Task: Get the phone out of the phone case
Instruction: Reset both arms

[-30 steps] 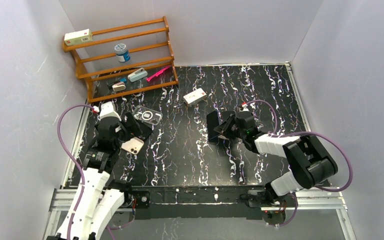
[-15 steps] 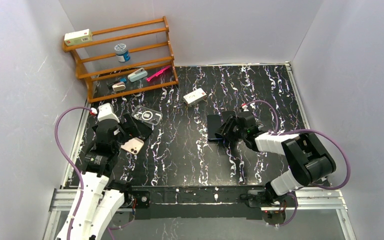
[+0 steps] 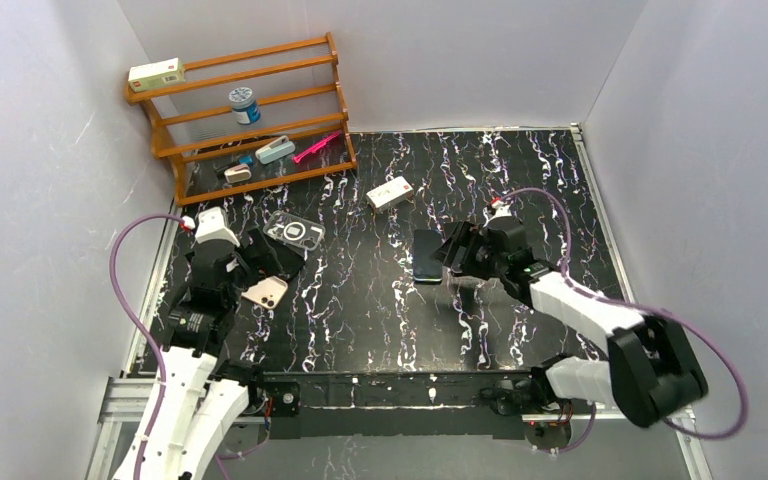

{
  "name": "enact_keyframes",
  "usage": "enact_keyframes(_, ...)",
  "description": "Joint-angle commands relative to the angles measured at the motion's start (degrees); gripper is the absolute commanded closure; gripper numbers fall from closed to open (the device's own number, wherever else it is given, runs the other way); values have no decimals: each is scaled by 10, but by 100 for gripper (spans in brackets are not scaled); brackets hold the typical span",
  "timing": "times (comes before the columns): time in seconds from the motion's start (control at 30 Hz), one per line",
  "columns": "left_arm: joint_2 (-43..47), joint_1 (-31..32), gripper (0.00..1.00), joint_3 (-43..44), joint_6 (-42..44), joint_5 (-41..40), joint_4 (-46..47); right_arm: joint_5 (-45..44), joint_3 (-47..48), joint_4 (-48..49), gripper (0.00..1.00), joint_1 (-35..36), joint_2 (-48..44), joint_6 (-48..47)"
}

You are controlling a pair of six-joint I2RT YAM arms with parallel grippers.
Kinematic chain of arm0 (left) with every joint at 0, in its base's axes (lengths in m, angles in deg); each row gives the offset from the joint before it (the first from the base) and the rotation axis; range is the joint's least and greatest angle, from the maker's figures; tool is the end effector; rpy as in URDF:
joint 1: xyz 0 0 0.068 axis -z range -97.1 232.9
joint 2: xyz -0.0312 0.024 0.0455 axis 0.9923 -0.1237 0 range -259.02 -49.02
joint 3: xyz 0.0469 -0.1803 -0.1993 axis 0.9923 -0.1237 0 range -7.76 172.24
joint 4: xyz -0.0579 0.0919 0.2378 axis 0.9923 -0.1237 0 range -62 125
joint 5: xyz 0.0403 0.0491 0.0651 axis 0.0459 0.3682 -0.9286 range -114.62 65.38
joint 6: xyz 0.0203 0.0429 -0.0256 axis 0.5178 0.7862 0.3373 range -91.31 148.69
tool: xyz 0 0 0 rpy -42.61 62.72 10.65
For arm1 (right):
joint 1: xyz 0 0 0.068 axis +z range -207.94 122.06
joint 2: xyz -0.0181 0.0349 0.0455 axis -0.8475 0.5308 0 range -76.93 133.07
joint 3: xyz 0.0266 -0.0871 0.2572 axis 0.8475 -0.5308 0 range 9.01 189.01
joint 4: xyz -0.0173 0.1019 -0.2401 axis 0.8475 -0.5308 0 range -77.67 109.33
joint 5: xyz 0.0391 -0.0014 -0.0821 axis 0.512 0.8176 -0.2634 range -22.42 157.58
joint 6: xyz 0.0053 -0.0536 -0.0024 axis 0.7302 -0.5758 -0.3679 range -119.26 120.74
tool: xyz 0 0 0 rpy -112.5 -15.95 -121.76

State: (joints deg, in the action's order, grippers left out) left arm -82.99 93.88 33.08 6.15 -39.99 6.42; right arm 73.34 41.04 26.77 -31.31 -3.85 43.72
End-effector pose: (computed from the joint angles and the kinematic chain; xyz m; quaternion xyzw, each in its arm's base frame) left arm 0.1370 -0.0170 0.3098 -0.1573 0.8084 -0.0544 0.5645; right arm 0.2295 0.1190 0.1899 0.1017 0.8747 0.3057 0.3622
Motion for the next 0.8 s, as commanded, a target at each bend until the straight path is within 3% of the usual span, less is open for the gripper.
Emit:
enact_keyframes(0.0, 30, -3, 2, 39, -10, 23, -35, -21, 32, -107, 2, -3, -134, -63)
enact_keyframes(0.3, 93, -3, 2, 196, -14, -63, -142, -206, 113, -293, 1, -3, -456, -148)
enact_keyframes(0.5, 139, -2, 2, 240, -2, -162, -171, -252, 161, -344, 1, -3, -556, -233)
enact_keyframes(0.77, 181, -2, 2, 217, -26, -228, -184, -287, 125, -324, 1, -3, -645, -271)
